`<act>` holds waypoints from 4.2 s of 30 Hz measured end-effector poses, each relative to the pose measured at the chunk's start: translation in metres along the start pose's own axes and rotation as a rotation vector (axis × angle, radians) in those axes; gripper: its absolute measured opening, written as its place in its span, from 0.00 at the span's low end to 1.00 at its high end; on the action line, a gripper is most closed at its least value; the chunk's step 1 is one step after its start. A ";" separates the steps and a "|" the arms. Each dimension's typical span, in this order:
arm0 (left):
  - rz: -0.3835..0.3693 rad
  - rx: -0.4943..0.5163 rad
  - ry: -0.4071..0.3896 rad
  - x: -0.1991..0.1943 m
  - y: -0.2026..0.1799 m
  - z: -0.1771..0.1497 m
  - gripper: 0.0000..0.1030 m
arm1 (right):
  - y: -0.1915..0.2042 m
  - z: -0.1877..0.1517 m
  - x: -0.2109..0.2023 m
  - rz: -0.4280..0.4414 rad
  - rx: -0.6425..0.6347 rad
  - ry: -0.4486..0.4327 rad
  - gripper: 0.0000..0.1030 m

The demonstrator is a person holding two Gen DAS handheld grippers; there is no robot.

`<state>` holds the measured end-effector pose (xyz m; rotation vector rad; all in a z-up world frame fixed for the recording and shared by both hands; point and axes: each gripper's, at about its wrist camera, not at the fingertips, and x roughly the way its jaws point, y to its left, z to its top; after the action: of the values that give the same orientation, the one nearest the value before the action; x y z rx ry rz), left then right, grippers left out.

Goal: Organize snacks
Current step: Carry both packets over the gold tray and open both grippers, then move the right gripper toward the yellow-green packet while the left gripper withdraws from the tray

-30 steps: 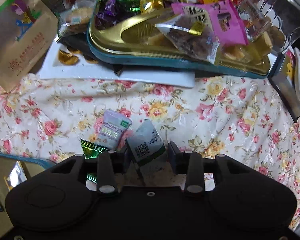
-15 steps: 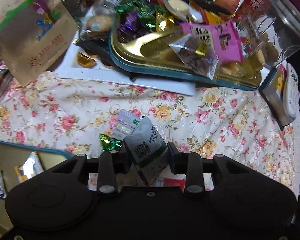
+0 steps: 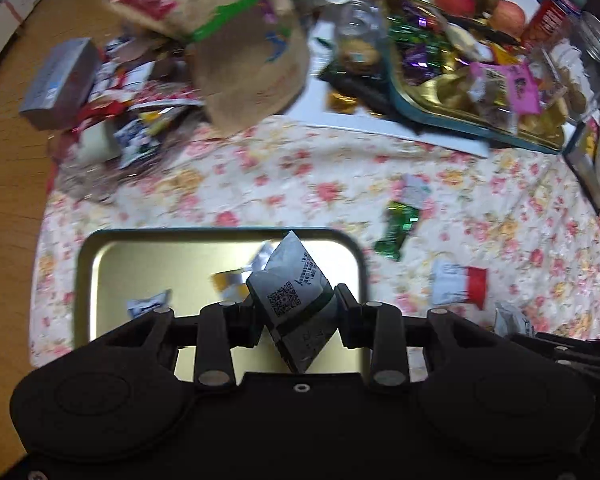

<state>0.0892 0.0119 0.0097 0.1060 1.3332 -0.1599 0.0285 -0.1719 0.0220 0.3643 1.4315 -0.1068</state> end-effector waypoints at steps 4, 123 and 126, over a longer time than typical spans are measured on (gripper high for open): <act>0.028 -0.067 -0.022 0.000 0.036 -0.007 0.42 | 0.032 -0.011 0.015 -0.010 -0.082 0.029 0.21; -0.058 0.222 0.003 0.008 -0.142 0.001 0.47 | -0.166 -0.018 0.015 0.029 0.277 0.000 0.34; -0.069 0.276 0.036 0.013 -0.155 -0.004 0.47 | -0.184 -0.021 0.021 0.002 0.336 0.004 0.34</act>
<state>0.0611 -0.1408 -0.0015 0.2972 1.3460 -0.4013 -0.0413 -0.3356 -0.0344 0.6414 1.4177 -0.3472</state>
